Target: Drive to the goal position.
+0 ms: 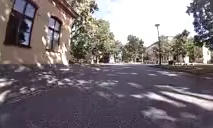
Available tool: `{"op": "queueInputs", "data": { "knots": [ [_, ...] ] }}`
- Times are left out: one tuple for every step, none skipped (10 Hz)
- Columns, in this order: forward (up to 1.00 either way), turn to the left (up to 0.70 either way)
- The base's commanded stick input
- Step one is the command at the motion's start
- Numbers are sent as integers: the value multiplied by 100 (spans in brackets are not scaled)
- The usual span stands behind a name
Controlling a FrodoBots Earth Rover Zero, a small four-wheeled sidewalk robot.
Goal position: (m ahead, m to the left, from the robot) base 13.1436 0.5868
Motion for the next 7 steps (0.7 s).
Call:
{"op": "queueInputs", "data": {
  "knots": [
    [70, 0],
    [70, 0],
    [70, 0],
    [70, 0],
    [70, 0],
    [70, 0],
    [70, 0]
  ]
}}
